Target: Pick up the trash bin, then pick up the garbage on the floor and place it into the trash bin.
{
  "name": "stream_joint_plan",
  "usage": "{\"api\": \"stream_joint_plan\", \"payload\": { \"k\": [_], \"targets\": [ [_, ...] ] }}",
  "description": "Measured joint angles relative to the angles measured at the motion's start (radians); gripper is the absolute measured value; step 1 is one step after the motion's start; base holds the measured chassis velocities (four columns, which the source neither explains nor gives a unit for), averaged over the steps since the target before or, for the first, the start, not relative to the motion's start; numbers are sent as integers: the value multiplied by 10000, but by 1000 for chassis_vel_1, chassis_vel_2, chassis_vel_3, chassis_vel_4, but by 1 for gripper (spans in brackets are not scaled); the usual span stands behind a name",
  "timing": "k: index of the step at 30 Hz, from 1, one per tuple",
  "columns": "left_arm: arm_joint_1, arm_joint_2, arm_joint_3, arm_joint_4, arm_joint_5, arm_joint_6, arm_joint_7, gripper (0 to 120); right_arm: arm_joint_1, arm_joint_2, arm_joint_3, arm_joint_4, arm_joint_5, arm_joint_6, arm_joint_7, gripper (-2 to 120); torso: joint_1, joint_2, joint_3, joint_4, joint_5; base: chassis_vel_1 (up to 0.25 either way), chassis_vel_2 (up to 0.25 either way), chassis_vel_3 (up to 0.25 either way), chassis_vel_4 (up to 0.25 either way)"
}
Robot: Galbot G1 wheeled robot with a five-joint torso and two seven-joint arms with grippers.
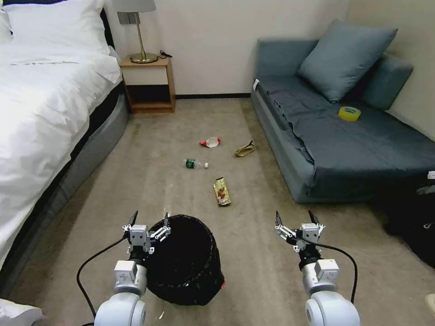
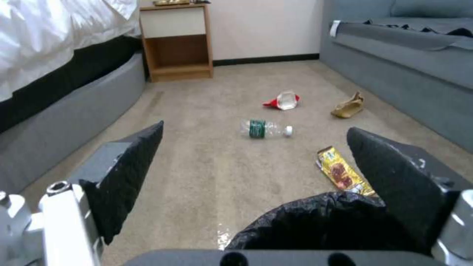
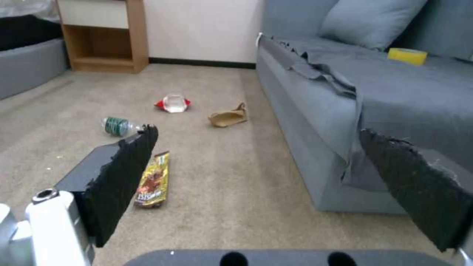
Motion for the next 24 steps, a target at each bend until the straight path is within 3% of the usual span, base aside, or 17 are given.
{"api": "stream_joint_plan", "payload": {
  "k": [12,14,15,17,18,21,24],
  "targets": [
    [-70,-44,-45,-39,-38,207,-127,100,51,-3,-34,77,18,-189,176,100,0,0,0,0,0,0,0,0,0],
    [-447,-289,-289,-349,-219,1186,-780,100,247,-14,-118,373,77,-615,627,100,-1,0,-1,5,-5,0,0,0,0],
    [-447,-289,-289,-349,-219,1186,-780,100,247,-14,-118,373,77,-615,627,100,-1,0,-1,5,-5,0,0,0,0],
    [-788,-508,-505,-635,-398,2116,-1395,100,363,-7,-247,643,134,-1108,1191,100,0,0,-1,-2,5,0,0,0,0],
    [-843,-467,-513,-916,-593,2455,-1619,100,492,-5,-333,906,176,-1457,1620,100,0,0,0,0,-10,0,0,0,0],
    [-864,-261,-568,-1240,-770,2793,-1843,100,681,-12,-496,1318,289,-2098,2364,100,0,0,-1,4,11,0,0,0,0],
    [-761,33,-525,-1594,-1110,3143,-1995,100,705,-290,-407,1694,449,-2398,2794,100,0,-1,0,1,-10,0,0,0,0]
  ]
}}
